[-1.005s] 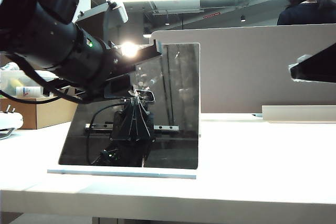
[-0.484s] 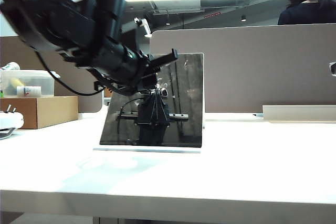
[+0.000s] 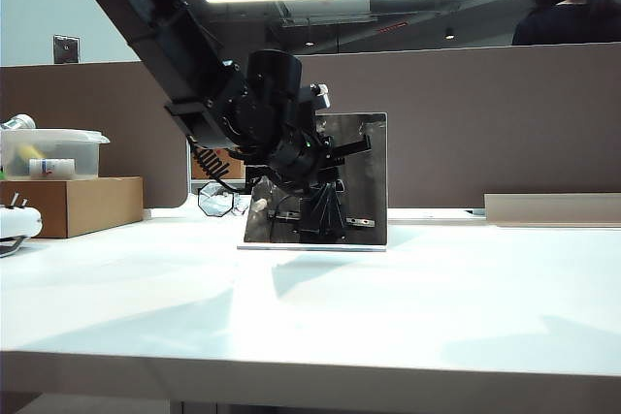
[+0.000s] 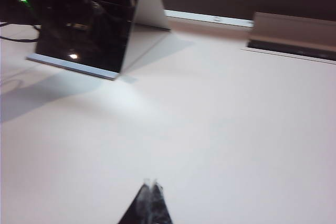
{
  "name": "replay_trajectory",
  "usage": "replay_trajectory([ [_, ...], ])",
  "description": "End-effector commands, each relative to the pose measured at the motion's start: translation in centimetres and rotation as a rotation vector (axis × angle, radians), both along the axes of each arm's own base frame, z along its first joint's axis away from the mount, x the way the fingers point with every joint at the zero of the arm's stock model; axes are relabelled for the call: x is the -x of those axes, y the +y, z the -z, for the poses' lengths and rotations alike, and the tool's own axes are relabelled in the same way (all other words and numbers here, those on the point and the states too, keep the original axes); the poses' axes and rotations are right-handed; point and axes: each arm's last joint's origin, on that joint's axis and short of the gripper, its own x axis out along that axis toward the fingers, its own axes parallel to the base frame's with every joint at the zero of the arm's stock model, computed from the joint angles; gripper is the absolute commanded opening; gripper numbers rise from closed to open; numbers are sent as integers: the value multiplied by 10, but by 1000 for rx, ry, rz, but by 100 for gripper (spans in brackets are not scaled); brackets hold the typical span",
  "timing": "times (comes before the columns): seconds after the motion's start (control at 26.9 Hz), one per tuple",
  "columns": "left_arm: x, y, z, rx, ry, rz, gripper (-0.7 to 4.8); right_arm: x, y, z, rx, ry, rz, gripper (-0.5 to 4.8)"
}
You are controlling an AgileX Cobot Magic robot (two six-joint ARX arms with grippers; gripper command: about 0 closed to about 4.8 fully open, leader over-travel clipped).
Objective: Push the center of the mirror on the table forward to move it for a short distance.
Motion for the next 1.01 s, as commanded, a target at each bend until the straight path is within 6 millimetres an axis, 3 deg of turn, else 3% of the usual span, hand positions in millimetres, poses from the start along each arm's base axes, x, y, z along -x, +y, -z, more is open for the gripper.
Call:
replay_trajectory([
  [0.04,-17,2,-1,4,-27,-44,-5,-2,-5,0,-4,-10,54,-5],
  [0.34,-36,19,4,3,-12,-60,-5,-2,-9,0,-4,-15,96,-5],
  [0.48,-31,17,-5,28,63,117,-5,-2,-9,0,-4,-15,95,-5],
  [0.56,-25,15,-22,68,94,271,-5,-2,-9,0,-4,-15,95,-5],
  [0.63,-15,16,-49,115,140,362,-5,-2,-9,-1,-7,-25,94,-5],
  [0.71,2,18,-93,113,119,431,-5,0,-10,-3,-14,-48,96,-5],
  [0.82,48,26,-178,55,-6,523,-5,1,-10,-6,-21,-77,98,-5],
  [1.01,107,38,-254,40,-133,602,-5,3,-11,-9,-30,-113,103,-5],
])
